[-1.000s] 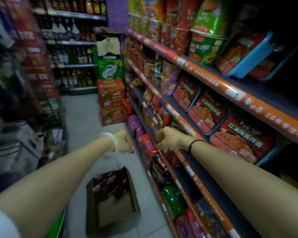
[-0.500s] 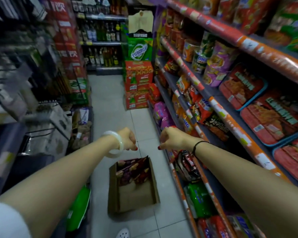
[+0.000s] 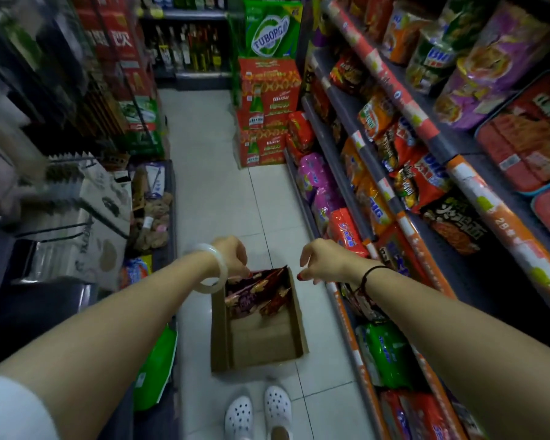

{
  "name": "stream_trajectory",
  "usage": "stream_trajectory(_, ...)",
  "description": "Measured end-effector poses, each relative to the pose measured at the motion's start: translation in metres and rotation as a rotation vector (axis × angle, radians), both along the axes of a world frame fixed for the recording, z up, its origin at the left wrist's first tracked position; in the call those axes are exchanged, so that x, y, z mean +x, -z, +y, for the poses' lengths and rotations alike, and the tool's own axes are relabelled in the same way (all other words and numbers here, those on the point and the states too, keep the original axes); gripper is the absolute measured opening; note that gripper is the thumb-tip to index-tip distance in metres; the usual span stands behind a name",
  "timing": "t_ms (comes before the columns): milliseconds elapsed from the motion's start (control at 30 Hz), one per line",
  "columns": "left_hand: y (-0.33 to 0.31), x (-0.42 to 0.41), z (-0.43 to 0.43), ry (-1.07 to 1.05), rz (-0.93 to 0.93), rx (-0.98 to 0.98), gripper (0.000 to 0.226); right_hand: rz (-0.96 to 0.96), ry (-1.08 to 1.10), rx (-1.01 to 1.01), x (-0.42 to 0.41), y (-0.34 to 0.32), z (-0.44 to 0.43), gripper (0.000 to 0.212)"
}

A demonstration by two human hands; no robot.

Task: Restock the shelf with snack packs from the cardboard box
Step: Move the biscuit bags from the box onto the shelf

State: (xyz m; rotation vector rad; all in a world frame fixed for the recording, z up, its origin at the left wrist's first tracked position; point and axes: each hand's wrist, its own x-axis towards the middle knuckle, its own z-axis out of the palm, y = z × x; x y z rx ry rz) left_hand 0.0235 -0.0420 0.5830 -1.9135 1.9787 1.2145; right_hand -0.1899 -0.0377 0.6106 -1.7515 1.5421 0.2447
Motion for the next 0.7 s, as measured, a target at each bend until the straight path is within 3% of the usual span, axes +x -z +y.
stream_trajectory(333, 0.119, 0.004, -0.013, -0.064, -0.020, 0.067, 0.007, 0.009, -0.054, 0.111, 0.007, 0.121, -0.027, 0.022)
stream_trajectory(533, 0.217, 0.004, -0.017, -0.114, -0.003, 0.052, 0.018, 0.004, -0.063, 0.089, 0.007, 0.219, -0.042, 0.023)
stream_trajectory(633, 0.271, 0.006, -0.019, -0.123, -0.015, 0.043, 0.009, 0.004, -0.054, 0.068, 0.005, 0.274, -0.048, 0.023)
stream_trajectory(700, 0.310, 0.007, -0.020, -0.125, -0.032, 0.044, 0.015, 0.001, -0.053, 0.061, 0.004, 0.314, -0.050, 0.021)
